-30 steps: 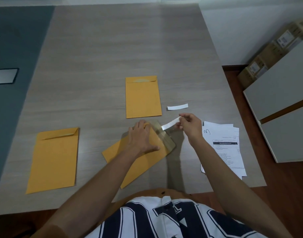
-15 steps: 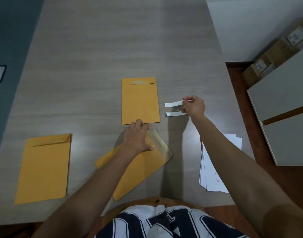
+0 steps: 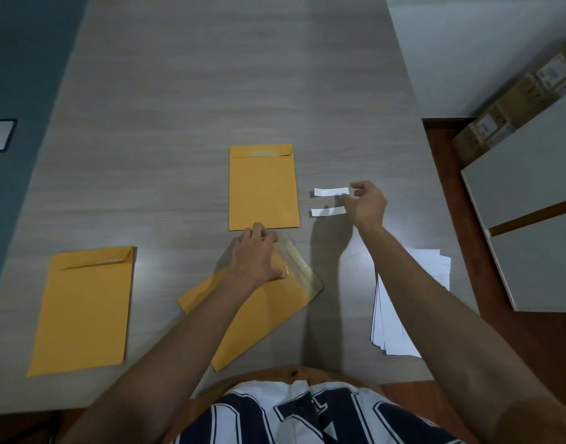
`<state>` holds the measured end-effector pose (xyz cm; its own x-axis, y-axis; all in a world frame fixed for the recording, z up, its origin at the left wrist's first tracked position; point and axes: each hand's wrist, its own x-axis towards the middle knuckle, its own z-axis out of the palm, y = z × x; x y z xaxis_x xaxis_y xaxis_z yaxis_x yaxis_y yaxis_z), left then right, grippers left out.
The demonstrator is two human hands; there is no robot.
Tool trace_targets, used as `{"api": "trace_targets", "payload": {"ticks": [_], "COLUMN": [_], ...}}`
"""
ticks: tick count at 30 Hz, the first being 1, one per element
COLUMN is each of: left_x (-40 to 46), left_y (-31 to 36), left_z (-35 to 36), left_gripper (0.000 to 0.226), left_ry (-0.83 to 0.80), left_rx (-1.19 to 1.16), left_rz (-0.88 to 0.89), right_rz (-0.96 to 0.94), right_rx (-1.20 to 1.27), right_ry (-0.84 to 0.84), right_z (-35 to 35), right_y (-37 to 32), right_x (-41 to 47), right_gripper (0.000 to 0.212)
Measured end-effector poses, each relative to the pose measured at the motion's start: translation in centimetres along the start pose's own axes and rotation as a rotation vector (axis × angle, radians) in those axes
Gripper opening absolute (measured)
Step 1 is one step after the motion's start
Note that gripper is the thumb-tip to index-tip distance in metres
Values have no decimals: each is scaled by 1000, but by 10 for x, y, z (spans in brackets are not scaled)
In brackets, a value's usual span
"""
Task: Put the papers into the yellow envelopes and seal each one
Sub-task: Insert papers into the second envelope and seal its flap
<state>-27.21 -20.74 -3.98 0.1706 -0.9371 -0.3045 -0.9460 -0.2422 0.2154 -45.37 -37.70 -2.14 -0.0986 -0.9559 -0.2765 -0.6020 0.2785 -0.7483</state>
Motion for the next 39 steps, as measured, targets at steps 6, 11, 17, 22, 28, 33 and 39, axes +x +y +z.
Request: {"api": "trace_targets", "payload": {"ticks": [6, 11, 17, 22, 28, 33, 39], "left_x": [-15, -35, -62, -69, -82, -92, -101], "left_y": [-1, 0, -3, -6, -16, -32, -37], "left_z": [8, 17, 23, 18, 23, 34, 33], "left_gripper": [82, 75, 70, 88, 66, 63, 63], "left_ry": [33, 79, 34, 54, 34, -24, -37], "left_rx": [-12, -36, -93, -87, 74, 94, 406], "left_rz": [-98, -119, -75, -17, 198, 244, 307], "right_rz": [-78, -207, -313, -385, -530, -597, -595], "right_rx": [-135, -488, -589, -566, -550, -674, -861], "right_ry": [-208, -324, -308, -280, -274, -253, -283], "right_z": [-2, 13, 18, 27, 39, 52, 66], "right_y": [26, 60, 69, 67, 78, 95, 112], "right_x": [-73, -122, -147, -168, -205, -222, -228], "right_gripper": [26, 71, 59, 35, 29, 56, 64]}}
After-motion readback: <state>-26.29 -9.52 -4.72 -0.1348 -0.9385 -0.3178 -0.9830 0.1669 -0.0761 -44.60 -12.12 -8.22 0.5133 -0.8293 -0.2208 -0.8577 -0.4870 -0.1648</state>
